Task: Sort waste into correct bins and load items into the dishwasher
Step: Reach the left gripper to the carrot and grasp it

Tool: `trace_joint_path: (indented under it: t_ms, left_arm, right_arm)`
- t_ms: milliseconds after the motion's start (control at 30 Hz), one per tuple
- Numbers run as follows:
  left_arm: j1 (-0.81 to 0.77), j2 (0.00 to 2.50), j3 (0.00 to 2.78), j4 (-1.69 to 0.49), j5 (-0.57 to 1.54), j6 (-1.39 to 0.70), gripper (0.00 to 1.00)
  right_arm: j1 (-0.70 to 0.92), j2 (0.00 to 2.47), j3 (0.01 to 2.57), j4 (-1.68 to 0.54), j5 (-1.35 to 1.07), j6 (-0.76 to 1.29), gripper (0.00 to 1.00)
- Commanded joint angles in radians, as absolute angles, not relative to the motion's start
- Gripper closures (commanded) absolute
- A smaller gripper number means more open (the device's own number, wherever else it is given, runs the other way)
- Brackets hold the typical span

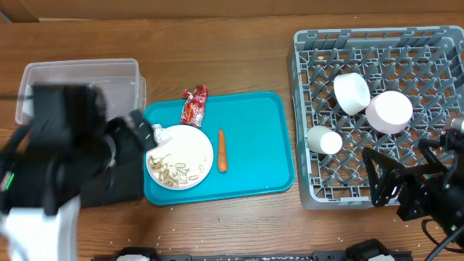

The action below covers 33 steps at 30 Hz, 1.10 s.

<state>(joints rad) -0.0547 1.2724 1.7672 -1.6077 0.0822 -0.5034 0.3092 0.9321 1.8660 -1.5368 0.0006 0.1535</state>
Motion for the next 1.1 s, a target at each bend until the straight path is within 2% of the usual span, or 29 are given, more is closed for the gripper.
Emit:
trace_joint_path:
  t_ms: [0, 133, 300, 400, 433, 567, 767, 867, 967, 1067]
  left_arm:
    - [-0.066, 1.396, 1.749, -1.620, 0.129, -0.539, 0.00]
    - [-0.090, 1.538, 1.749, -1.576, 0.326, -0.524, 0.00]
    - [-0.308, 1.682, 1.748, -1.513, 0.120, -0.554, 0.00]
    - [-0.456, 1.776, 1.735, -1.490, -0.020, -0.651, 0.00]
    - [-0.493, 1.806, 1.730, -1.488, -0.044, -0.686, 0.05]
    - [-0.609, 1.937, 1.728, -1.449, -0.067, -0.749, 0.09]
    - [-0.630, 2.061, 1.728, -1.372, -0.062, -0.785, 0.09]
    - [-0.615, 2.094, 1.727, -1.356, -0.070, -0.754, 0.24]
    - [-0.605, 2.129, 1.727, -1.353, -0.070, -0.719, 0.25]
    - [-0.604, 2.165, 1.727, -1.349, -0.070, -0.680, 0.31]
  right_arm:
    - [0.309, 0.933, 1.871, -1.533, 0.006, 0.157, 0.00]
    - [0.309, 0.933, 1.871, -1.533, 0.006, 0.157, 0.00]
    - [0.309, 0.933, 1.871, -1.533, 0.006, 0.157, 0.00]
    - [0.309, 0.933, 1.871, -1.533, 0.006, 0.157, 0.00]
    - [0.309, 0.933, 1.871, -1.533, 0.006, 0.157, 0.00]
    - [0.309, 0.933, 1.871, -1.533, 0.006, 0.157, 0.00]
    - [0.309, 0.933, 1.871, -1.533, 0.006, 0.157, 0.00]
    - [0.309, 0.933, 1.871, -1.533, 0.006, 0.157, 0.00]
    - [0.309, 0.933, 1.871, -1.533, 0.006, 0.157, 0.00]
    - [0.309, 0.933, 1.871, -1.533, 0.006, 0.157, 0.00]
